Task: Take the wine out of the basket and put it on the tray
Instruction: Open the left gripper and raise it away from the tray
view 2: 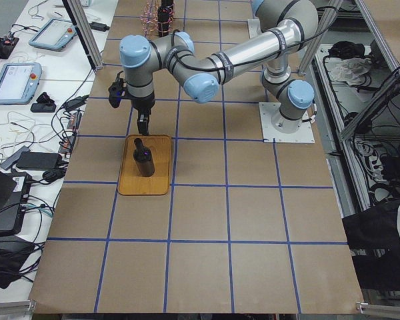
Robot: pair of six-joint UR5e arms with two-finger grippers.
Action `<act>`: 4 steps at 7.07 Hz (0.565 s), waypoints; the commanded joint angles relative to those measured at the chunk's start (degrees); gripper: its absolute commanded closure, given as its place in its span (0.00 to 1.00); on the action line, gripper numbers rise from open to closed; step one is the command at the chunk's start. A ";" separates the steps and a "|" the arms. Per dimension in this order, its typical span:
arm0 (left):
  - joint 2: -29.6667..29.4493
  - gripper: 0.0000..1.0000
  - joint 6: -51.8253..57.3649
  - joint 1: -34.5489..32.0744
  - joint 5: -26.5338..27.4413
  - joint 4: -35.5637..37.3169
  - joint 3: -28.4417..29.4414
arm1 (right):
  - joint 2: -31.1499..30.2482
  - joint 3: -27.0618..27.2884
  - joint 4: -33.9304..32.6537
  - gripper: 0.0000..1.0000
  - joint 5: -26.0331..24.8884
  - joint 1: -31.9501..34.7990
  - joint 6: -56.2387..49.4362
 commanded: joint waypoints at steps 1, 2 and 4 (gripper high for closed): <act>5.28 0.01 -7.84 -10.07 0.45 -3.79 -2.15 | -0.01 0.02 0.00 0.00 -0.16 0.02 -0.04; 7.48 0.01 -14.16 -14.46 0.37 -3.89 -3.73 | 0.08 0.10 0.00 0.00 -0.07 0.02 0.13; 10.91 0.01 -21.23 -21.25 0.37 -3.80 -7.33 | 0.08 0.10 0.00 0.00 -0.25 -0.06 -0.05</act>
